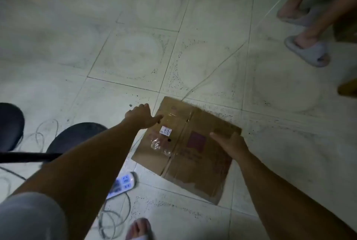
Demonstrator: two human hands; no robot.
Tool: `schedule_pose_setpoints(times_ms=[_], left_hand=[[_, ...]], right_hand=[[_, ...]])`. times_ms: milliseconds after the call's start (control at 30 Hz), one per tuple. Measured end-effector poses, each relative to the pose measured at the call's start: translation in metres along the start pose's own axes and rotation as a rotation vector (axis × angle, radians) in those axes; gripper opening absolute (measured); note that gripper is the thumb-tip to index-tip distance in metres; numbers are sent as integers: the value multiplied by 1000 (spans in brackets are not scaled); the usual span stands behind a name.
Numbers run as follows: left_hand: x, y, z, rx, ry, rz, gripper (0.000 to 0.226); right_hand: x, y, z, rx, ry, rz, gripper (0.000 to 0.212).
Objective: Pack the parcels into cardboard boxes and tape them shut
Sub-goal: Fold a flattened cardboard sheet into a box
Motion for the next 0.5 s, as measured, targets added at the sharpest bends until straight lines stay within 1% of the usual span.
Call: schedule_pose_setpoints(times_ms=[33,67,100,133,167,200,233,267,300,333,400,433,500], left_hand=[[23,0,14,-18,29,8,113],[42,2,27,-46,51,3,113],[67,7,42,-72,73,-24,114],[95,14,53,-106,106,-70,114],[120,17,63,-116,133,-113,111],[140,16,70,-112,158,-153,105],[162,16,78,-89,181,-184,94],[178,13,81,-60,212,-199,81],[194,12,84,-43,221,-212,72],[204,11,83,-61,222,-191,74],[220,20,87,-157,189,-179,91],[233,29,95,-220,187,-213,98],[261,50,111,-323,188,-336,123]], right_hand=[[12,-17,20,0,-19,39,111],[22,-37,44,38,-44,43,118],[32,-57,64,67,-72,40,130],[43,-85,86,146,-95,40,136],[51,-113,106,199,-143,51,134],[58,-137,116,269,-185,59,130],[65,-151,121,310,-206,88,129],[70,-156,115,337,-227,133,129],[75,-165,114,360,-250,156,129],[79,-172,112,388,-264,160,128],[84,-180,113,413,-276,117,125],[84,-184,116,419,-271,94,125],[83,-188,119,451,-255,69,130]])
Point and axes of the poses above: each hand's wrist, its own z-axis towards the middle knuckle, its own x-axis out of the palm, y = z × x, the point moved 8 cm from there along z, towards the middle knuckle, and after that the axes turned 8 degrees about z, right-handed, at the moved point
